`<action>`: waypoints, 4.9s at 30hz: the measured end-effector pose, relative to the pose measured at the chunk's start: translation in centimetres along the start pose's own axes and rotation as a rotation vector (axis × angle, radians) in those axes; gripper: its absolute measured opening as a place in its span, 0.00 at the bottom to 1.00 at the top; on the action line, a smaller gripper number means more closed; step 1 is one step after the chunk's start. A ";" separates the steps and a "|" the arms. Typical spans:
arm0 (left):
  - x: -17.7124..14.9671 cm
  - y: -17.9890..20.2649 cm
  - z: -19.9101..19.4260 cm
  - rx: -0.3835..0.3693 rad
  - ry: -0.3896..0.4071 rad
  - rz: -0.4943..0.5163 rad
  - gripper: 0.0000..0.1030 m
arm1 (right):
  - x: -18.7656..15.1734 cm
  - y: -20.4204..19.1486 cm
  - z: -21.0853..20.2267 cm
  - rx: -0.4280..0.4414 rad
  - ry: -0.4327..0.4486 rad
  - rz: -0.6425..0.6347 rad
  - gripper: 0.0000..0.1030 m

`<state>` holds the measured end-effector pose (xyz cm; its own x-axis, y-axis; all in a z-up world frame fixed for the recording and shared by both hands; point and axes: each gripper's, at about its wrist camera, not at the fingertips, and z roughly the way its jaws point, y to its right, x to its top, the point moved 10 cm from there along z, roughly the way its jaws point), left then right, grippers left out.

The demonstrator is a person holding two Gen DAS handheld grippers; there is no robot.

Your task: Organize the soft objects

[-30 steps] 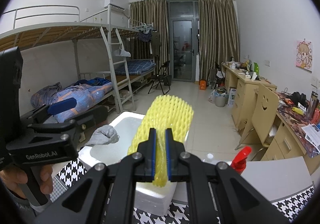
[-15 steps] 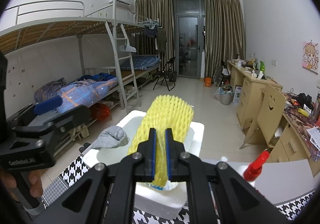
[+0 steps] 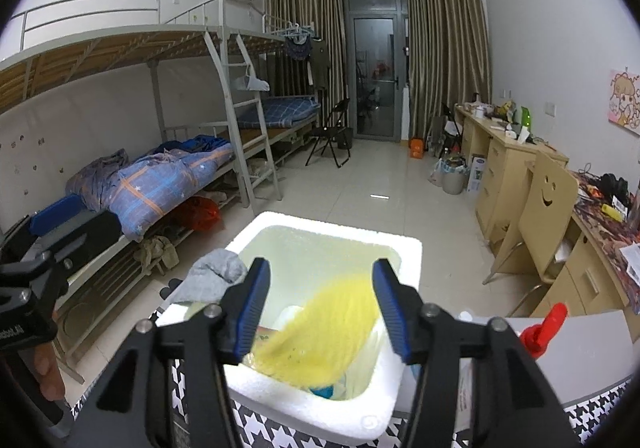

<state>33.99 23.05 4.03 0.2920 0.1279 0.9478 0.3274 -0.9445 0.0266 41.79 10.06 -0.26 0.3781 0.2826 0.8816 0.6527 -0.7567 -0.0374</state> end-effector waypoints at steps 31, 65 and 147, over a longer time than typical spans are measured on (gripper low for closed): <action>-0.4 -3.9 -1.2 0.085 0.026 -0.023 0.99 | -2.3 -5.0 4.3 0.215 -0.238 0.097 0.10; 0.0 -2.3 -2.7 0.066 0.038 -0.002 0.99 | 5.1 0.5 -3.2 -0.016 0.099 0.143 0.05; -7.5 7.7 -26.9 -0.132 0.218 0.070 0.99 | -11.4 -4.0 -27.8 -0.172 0.256 -0.009 0.96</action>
<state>10.11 6.66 5.67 0.1044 0.0061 0.9945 0.1888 -0.9819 -0.0138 16.63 -6.48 2.92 0.1812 0.1485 0.9722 0.5266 -0.8495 0.0316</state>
